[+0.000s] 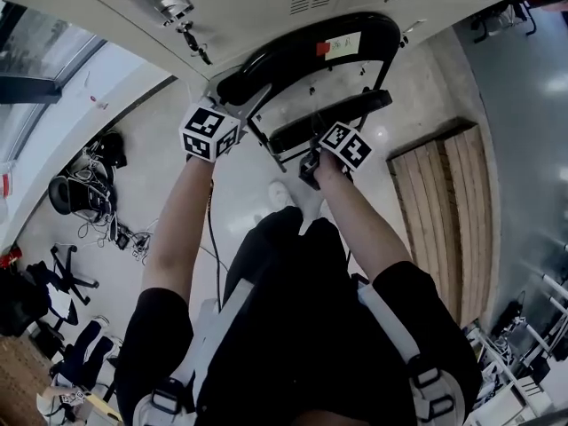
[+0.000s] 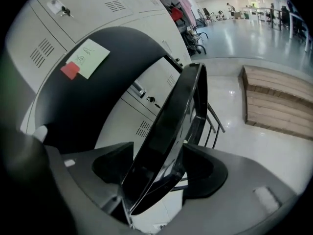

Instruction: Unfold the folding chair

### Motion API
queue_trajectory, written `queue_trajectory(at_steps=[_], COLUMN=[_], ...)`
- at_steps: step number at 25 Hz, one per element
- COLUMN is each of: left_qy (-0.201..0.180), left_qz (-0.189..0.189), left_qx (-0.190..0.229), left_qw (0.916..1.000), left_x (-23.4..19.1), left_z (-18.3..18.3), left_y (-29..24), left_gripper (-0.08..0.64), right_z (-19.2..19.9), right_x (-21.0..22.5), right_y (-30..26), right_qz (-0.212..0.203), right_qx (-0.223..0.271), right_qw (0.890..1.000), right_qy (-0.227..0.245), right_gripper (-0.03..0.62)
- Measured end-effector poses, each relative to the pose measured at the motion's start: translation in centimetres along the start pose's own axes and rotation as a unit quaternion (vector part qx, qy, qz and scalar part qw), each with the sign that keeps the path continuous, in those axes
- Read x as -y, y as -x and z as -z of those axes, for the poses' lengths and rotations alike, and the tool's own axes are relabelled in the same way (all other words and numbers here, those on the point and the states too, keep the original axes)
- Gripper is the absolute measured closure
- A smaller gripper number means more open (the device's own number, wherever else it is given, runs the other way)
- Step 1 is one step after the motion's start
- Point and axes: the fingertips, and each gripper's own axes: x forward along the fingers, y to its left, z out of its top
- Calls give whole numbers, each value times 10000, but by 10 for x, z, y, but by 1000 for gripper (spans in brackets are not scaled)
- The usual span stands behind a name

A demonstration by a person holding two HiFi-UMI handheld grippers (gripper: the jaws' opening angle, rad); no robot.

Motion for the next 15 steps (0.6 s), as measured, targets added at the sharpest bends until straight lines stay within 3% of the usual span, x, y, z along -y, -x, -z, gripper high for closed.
queue_trajectory(at_steps=[5,9,15], left_qy=[-298,-155,-89], left_qz=[183,15,-18], left_qx=[-223,-152,-105], left_qw=[9991,9998,9999], left_x=[2,1,-2], left_z=[4,3,2], left_y=[2,1,1], left_gripper=[341,372,377], right_z=[-4,-2,5], right_x=[3,3,-4], right_y=[-21,-34,-51], right_qz=[106,166,239], right_qx=[-80,-120,-325], right_qw=[9996,9988,9969], right_qy=[-248,-444,-671], right_gripper=[281,296,382])
